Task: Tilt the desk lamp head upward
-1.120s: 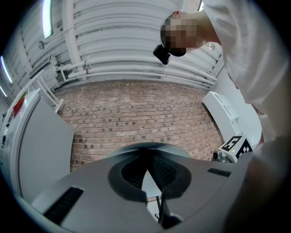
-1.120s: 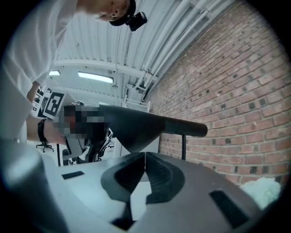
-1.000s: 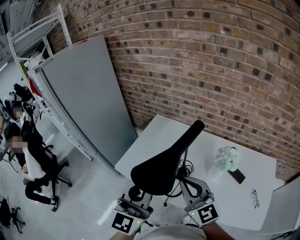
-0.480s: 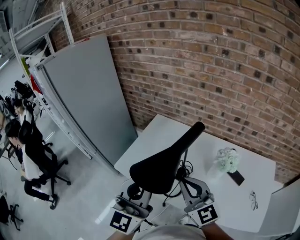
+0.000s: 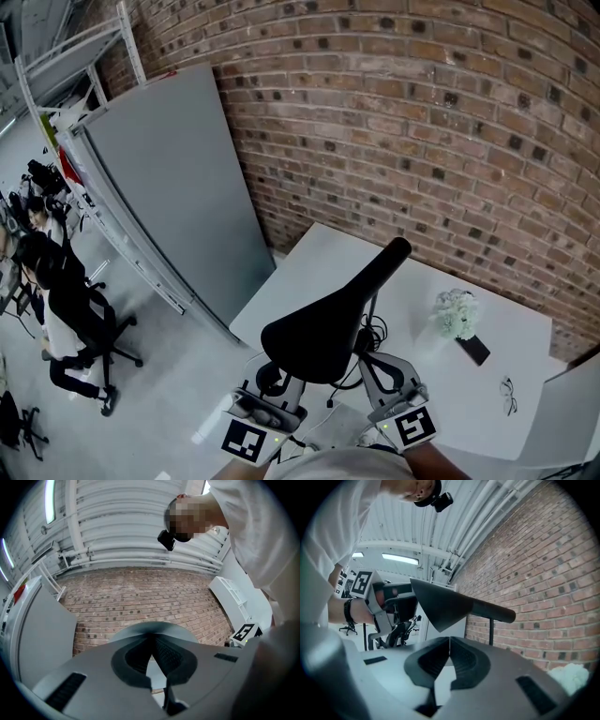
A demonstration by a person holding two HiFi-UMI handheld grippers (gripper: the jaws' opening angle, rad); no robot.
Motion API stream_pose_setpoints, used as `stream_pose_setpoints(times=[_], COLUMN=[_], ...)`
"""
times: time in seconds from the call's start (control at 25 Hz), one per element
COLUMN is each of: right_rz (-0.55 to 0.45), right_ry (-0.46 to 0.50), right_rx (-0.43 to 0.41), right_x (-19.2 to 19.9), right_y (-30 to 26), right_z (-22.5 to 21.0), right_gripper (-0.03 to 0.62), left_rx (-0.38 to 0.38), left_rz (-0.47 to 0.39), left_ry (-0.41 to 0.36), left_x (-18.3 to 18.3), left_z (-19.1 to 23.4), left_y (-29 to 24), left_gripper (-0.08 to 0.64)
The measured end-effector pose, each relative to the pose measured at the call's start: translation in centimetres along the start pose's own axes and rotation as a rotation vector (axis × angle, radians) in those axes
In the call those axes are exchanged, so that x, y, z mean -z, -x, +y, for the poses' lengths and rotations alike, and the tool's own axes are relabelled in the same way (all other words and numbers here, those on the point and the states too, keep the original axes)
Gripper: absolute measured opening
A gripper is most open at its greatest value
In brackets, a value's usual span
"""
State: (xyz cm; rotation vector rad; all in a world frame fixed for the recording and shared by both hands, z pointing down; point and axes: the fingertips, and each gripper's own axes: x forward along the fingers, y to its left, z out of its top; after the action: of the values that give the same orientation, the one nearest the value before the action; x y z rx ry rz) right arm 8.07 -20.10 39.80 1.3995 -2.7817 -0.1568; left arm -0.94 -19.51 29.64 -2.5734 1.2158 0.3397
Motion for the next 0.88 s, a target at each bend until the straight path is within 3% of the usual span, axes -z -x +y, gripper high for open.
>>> stream_pose_setpoints(times=[0.32,0.52,0.88], right_rz=[0.031,0.022,0.067], right_ry=[0.043,0.002,0.014], right_rx=[-0.007,0.020,0.063], right_x=[0.6,0.4,1.0], right_y=[0.4,0.5,2.7], right_z=[1.0,2.2,5.5], right_gripper=[0.017,0.017,0.017], left_rx=[0.000,0.005,0.015], left_rz=[0.004,0.033,0.067], left_ry=[0.003,0.024,0.065], left_x=[0.2,1.1,1.7], left_z=[-0.3,-0.2,-0.4], left_y=[1.5,3.3,6.6], left_gripper=[0.006,0.006,0.006])
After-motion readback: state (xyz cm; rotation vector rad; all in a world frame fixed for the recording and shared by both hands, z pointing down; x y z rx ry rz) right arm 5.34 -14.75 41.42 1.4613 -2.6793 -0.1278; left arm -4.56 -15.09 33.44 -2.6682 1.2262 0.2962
